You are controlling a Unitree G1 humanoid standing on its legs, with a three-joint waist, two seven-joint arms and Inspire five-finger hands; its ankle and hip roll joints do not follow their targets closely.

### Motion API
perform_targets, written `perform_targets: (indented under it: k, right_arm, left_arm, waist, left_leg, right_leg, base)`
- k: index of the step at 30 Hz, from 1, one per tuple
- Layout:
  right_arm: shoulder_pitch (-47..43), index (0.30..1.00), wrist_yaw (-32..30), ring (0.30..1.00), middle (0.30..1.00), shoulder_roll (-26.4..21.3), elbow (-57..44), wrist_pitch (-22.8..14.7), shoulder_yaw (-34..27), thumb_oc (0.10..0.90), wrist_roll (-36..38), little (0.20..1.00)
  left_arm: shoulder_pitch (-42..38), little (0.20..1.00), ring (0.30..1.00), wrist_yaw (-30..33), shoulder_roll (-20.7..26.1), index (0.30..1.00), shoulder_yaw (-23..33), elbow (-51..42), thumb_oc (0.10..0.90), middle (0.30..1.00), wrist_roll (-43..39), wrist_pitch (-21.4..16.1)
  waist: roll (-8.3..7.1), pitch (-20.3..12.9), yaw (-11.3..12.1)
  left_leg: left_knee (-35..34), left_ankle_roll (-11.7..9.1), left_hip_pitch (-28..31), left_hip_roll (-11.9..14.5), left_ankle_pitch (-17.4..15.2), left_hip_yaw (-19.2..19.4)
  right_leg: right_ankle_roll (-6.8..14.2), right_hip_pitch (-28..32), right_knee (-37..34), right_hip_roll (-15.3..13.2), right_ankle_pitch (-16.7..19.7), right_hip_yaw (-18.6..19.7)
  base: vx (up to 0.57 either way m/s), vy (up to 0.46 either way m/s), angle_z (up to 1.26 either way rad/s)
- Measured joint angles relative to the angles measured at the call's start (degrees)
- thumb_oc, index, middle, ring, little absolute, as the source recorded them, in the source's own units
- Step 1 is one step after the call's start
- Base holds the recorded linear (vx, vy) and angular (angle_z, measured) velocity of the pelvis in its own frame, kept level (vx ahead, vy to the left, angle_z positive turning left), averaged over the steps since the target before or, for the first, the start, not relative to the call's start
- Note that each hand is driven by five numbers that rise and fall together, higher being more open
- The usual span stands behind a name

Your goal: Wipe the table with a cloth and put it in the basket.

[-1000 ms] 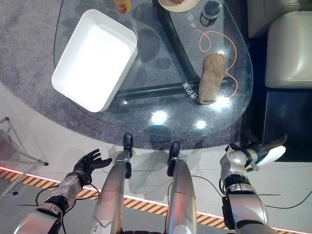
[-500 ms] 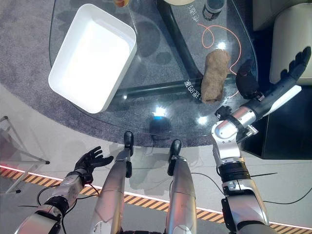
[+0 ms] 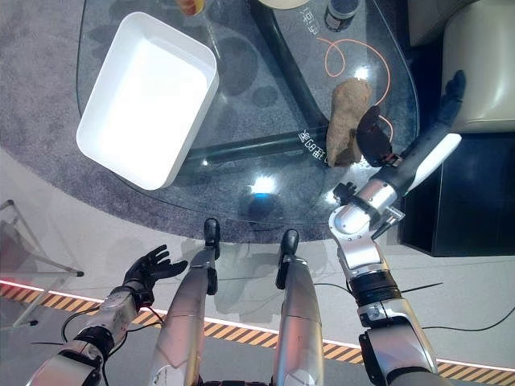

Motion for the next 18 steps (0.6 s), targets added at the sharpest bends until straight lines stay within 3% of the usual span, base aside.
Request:
perform_targets:
  k: [10,18]
  right_arm:
    - [-1.2,0.9,6.6,0.9,0.9,0.2,6.6,6.3,3.6,0.8,7.2,0.9]
    - [-4.2,0.9,8.3,0.9,0.9,0.3,9.7,8.9,5.5,0.8,9.7,0.9]
  left_arm:
    - [0.0,0.9,0.9,0.0,-1.1,0.9,-0.1,0.3,0.8,0.9,0.0,0.0]
    - [0.0,0.9,0.9,0.0,-1.1,0.9,-0.2,0.4,0.8,0.9,0.0,0.1]
  waist:
    - [0.05,0.0,1.1]
    - [0.07,0.0,1.6]
  left_leg:
    - [-0.3,-0.2,0.2,0.0,0.4,-0.1]
    - [-0.3,-0.3,0.2,0.0,0.6,-0.2]
  right_leg:
    - [0.0,0.0,0.3,0.0,0.0,-0.1]
    - [0.0,0.0,0.5,0.0,0.0,-0.2]
  base:
    - [0.0,0.0,0.0]
    - [0.0,0.0,0.0]
